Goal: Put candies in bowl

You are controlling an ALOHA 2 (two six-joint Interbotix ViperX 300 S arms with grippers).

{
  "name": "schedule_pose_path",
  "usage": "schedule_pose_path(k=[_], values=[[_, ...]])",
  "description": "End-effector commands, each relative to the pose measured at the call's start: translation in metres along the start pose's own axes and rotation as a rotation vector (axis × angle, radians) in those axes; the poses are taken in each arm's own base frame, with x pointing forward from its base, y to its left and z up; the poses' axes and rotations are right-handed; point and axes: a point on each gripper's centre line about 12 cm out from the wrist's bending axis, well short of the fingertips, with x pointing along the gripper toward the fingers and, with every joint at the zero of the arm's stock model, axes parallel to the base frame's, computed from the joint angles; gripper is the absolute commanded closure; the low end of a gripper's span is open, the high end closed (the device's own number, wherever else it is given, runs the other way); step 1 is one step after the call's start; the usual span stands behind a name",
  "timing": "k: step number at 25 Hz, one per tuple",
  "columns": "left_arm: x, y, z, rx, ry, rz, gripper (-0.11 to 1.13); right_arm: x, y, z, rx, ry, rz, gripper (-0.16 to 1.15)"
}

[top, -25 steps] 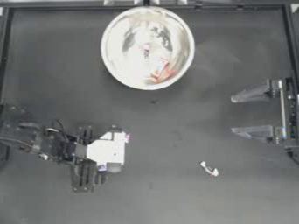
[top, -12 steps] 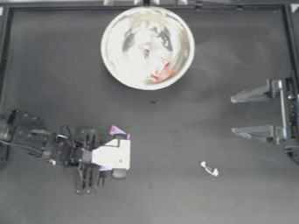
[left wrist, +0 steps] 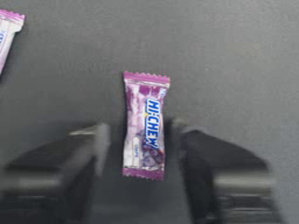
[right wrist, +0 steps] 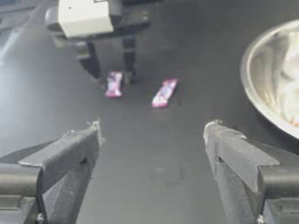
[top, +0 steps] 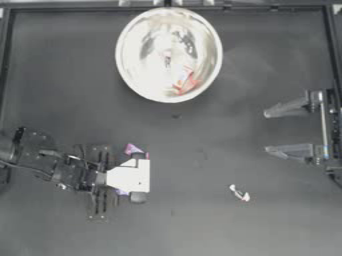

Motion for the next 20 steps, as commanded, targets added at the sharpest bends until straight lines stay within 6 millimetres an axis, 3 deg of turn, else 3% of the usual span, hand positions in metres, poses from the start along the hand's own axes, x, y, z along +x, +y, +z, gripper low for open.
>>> schedule_pose_path(k=[1,13,20], values=[[-0.009,-0.002,0.01,-0.002,-0.042,-0.008,0.37,0.0,0.001,0.006,0.003,-0.016,0.005,-0.01],[-0.008,-0.006,0.01,-0.002,-0.042,-0.017,0.63,0.0,0.001,0.007,0.003,-0.018,0.006,0.0],[-0.027,-0.009,0.023,0.011,-0.11,-0.03,0.65,0.0,0.001,0.006,0.003,-0.017,0.005,0.0]])
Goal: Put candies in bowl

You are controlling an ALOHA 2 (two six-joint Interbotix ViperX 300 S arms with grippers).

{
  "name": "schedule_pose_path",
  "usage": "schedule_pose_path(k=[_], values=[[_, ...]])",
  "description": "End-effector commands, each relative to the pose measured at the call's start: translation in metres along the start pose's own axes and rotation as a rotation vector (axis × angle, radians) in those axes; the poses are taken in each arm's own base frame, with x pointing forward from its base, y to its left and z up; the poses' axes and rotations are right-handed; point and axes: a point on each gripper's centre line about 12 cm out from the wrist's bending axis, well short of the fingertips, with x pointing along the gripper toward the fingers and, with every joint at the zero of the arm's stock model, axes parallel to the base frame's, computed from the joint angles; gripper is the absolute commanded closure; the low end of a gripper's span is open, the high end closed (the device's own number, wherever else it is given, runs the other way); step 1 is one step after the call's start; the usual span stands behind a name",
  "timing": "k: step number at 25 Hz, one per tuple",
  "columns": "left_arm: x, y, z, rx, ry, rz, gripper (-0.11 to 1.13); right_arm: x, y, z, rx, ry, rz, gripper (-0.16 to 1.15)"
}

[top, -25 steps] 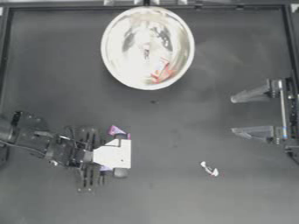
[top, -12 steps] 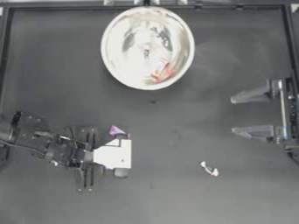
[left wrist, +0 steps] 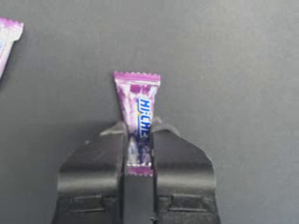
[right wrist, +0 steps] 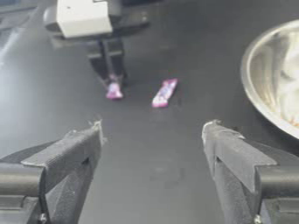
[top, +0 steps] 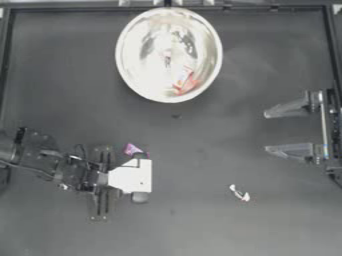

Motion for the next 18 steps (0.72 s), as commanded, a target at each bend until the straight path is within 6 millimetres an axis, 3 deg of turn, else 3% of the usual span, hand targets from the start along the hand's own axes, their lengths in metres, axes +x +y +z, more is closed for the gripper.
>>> schedule_pose_path(k=[1,10,18], values=[[-0.031,-0.003,0.021,0.008,-0.109,-0.019,0.65,0.0,0.001,0.007,0.004,-0.02,0.006,0.0],[-0.077,0.018,0.034,0.002,-0.244,0.013,0.65,0.0,0.003,0.007,0.003,-0.033,0.018,0.0],[-0.118,0.07,0.044,0.005,-0.359,0.122,0.65,0.0,0.002,0.006,0.003,-0.032,0.018,0.0]])
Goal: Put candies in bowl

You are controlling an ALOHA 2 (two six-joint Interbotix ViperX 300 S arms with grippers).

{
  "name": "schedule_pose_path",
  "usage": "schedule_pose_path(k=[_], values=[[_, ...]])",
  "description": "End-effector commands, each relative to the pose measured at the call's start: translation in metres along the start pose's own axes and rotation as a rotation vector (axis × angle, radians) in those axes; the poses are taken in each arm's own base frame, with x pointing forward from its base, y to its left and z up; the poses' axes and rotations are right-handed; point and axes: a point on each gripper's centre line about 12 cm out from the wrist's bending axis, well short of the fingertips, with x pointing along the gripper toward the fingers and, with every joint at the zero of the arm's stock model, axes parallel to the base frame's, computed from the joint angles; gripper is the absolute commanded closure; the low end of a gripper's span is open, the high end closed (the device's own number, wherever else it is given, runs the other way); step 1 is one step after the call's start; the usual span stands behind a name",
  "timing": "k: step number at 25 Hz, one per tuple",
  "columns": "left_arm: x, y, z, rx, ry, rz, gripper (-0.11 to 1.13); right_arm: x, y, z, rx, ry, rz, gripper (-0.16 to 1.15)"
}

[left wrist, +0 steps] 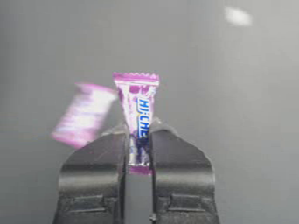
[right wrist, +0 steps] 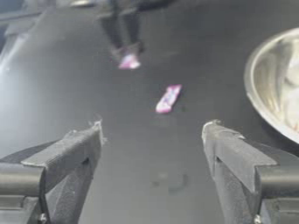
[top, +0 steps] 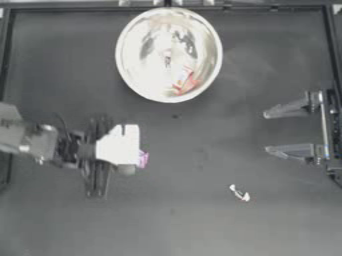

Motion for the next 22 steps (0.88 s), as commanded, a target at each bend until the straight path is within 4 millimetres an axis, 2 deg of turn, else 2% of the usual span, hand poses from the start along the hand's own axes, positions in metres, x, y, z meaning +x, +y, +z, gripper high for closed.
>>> schedule_pose_path(k=[1,5,12,15,22], values=[[-0.03,0.025,0.021,-0.003,-0.111,0.046,0.65,0.0,0.001,0.005,0.003,-0.015,0.006,0.0],[-0.041,0.06,0.03,-0.001,-0.148,0.115,0.65,0.0,0.001,0.004,0.003,-0.012,0.005,0.0],[-0.045,0.119,0.043,-0.013,-0.2,0.23,0.65,0.0,0.001,0.003,0.002,-0.011,0.005,0.0],[-0.039,0.143,0.046,-0.02,-0.199,0.271,0.65,0.0,0.001,0.003,0.0,-0.011,0.005,0.0],[-0.002,0.19,0.059,-0.015,-0.133,0.317,0.65,0.001,0.001,0.003,0.003,-0.009,0.005,0.0]])
